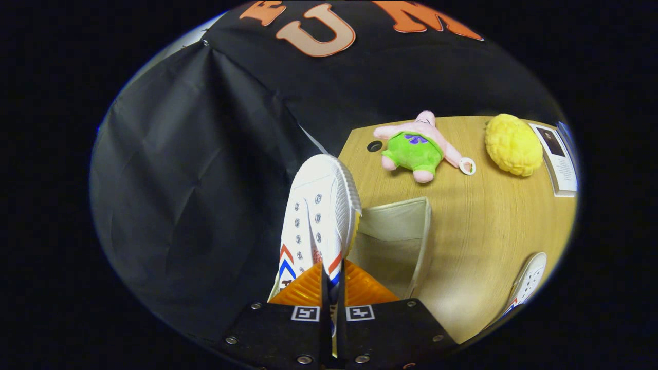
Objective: Open the storage box then place both shoes into the box .Put the left shoe in first, then the right shoe, with the right side of both shoes facing outward in a uniform manner.
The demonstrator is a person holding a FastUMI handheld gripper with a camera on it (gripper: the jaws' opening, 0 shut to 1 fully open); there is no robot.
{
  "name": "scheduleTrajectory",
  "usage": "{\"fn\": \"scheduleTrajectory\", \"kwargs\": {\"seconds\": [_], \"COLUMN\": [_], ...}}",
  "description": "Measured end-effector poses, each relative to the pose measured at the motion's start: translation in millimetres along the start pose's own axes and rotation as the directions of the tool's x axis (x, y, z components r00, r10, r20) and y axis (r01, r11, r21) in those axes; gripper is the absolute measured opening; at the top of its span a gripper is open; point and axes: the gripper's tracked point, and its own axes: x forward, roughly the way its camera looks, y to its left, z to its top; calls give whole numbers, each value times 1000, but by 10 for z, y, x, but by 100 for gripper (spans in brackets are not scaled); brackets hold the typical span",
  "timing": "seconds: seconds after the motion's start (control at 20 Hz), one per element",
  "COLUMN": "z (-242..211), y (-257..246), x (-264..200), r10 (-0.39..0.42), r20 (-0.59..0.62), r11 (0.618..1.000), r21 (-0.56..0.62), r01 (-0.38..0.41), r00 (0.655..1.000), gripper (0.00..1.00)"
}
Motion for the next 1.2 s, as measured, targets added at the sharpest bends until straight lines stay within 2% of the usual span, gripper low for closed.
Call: {"fn": "scheduleTrajectory", "kwargs": {"seconds": [0.15, 0.3, 0.45, 0.75, 0.9, 1.15, 1.2], "z": [-158, -369, -492, -625, -647, -766, -721], "y": [95, 168, 211, 124, 83, 81, 130], "x": [161, 294, 403, 420, 421, 390, 352], "r10": [-16, -84, -113, -121, -135, -171, -160], "r20": [-30, -83, -124, -277, -283, -361, -367], "r11": [997, 989, 981, 988, 982, 947, 945], "r21": [-78, -129, -170, 57, 86, 195, 213], "r01": [14, 73, 91, 143, 166, 254, 250], "r00": [999, 993, 986, 953, 950, 917, 916], "gripper": [4, 4, 4, 4, 4, 4, 4]}}
